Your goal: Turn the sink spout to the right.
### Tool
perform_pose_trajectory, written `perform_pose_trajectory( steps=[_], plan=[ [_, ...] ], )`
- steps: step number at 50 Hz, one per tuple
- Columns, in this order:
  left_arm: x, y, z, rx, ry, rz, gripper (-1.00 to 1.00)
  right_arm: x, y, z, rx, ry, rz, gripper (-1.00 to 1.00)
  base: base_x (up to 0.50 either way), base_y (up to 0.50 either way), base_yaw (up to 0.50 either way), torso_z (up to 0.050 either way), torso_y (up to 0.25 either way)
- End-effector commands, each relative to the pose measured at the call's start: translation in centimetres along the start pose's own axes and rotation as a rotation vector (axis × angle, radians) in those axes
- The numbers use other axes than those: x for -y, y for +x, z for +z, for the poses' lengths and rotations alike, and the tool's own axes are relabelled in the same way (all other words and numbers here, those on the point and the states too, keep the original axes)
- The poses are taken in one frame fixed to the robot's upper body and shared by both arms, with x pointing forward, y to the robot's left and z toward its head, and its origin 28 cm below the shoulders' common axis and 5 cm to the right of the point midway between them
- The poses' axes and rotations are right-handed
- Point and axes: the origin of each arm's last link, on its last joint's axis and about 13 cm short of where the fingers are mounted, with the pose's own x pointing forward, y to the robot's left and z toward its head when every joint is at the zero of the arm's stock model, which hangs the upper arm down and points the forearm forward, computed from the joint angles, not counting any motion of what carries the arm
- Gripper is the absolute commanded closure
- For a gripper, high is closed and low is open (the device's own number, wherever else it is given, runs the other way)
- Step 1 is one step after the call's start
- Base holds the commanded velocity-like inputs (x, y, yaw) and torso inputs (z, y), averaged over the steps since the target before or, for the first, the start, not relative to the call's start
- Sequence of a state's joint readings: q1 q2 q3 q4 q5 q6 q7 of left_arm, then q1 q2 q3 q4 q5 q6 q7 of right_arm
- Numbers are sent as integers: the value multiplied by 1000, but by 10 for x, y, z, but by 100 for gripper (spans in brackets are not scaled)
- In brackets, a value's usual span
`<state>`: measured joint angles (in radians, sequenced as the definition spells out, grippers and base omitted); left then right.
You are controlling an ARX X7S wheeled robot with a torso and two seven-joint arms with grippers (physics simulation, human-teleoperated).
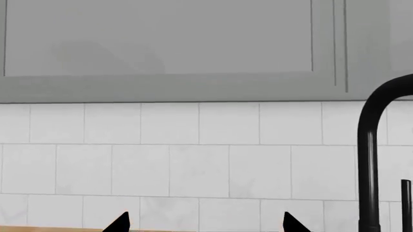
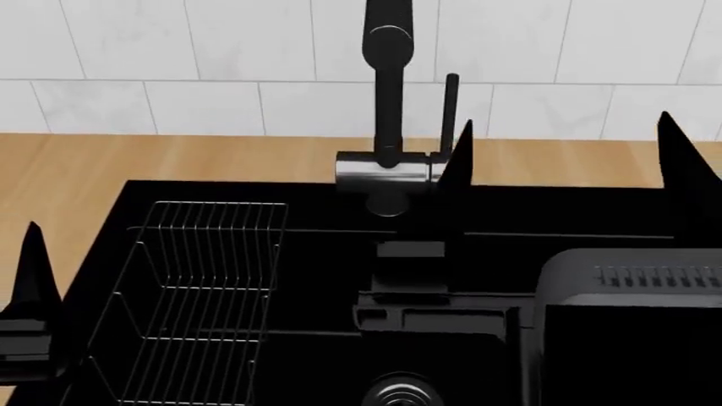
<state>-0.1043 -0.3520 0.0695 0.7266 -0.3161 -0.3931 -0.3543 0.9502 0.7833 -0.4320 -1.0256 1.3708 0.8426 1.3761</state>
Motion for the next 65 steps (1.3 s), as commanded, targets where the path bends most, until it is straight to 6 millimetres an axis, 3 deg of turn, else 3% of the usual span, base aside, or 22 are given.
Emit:
perform_pose_trajectory(
  steps=[1, 24, 32, 53, 65],
  plan=[
    [1, 0, 0, -2, 2, -5, -100, -8, 8, 14, 8, 3, 71, -100, 0, 0, 0, 0, 0],
    [2, -1, -2, -10, 5, -7, -100, -24, 43, 12, -50, 23, 167, -100, 0, 0, 0, 0, 0],
    [0, -2, -4, -15, 5, -8, -100, -30, 54, 3, -83, 21, 174, -100, 0, 0, 0, 0, 0],
    [2, 0, -5, -17, 4, -14, -100, -31, 53, 1, -82, 28, 181, -100, 0, 0, 0, 0, 0],
    [5, -1, -9, -35, 14, -53, -100, -36, 67, -5, -65, 61, 166, -100, 0, 0, 0, 0, 0]
  ],
)
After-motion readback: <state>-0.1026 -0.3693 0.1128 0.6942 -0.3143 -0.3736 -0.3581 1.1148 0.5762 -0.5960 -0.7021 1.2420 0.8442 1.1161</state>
